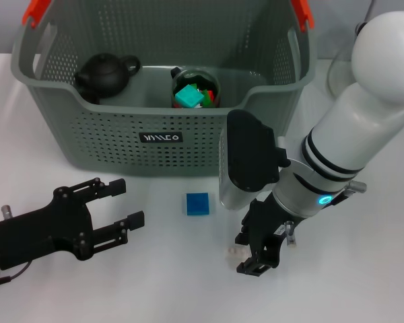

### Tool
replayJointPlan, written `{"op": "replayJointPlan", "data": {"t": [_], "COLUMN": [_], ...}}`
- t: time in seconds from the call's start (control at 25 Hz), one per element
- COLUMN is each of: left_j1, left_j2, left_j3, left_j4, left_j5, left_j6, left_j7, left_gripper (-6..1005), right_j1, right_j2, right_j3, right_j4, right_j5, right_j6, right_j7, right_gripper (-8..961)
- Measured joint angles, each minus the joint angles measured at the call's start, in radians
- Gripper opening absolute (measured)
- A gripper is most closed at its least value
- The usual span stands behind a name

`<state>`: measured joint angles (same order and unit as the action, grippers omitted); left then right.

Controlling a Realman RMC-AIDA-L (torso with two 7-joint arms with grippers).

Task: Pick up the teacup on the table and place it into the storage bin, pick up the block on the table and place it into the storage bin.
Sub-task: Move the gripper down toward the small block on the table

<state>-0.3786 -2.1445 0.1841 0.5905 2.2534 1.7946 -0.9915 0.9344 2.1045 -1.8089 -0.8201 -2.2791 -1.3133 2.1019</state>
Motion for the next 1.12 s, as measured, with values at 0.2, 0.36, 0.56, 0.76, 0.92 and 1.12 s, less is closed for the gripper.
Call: {"op": "replayJointPlan", "data": {"t": [0.2,0.36,0.56,0.76,0.92,1.12], "left_j1": [0.0,0.002,0.003,0.003,0.003,0.0], "left_j2": [0.0,0.0,0.0,0.0,0.0,0.0], "left_j3": [0.0,0.0,0.0,0.0,0.0,0.0], "left_j4": [0.0,0.0,0.0,0.0,0.0,0.0], "left_j5": [0.0,0.0,0.0,0.0,0.0,0.0], "left_j6": [0.0,0.0,0.0,0.0,0.0,0.0], "left_j7": [-0.001,-0.001,-0.001,-0.001,-0.001,-0.001], "left_gripper": [691,691,691,691,691,691], "right_j1": [-0.001,-0.002,-0.002,-0.001,0.001,0.005], "right_j2": [0.004,0.004,0.005,0.002,0.0,0.0], "right_j3": [-0.015,-0.016,-0.014,-0.008,-0.008,-0.008], "right_j4": [0.004,0.004,0.004,0.004,0.006,0.013], "right_j5": [-0.005,-0.005,-0.003,-0.002,-0.004,-0.004], "right_j6": [0.02,0.024,0.029,0.029,0.029,0.029], "right_j7": [-0.009,-0.011,-0.001,0.006,0.007,0.007], "right_gripper": [519,518,457,396,259,155]}}
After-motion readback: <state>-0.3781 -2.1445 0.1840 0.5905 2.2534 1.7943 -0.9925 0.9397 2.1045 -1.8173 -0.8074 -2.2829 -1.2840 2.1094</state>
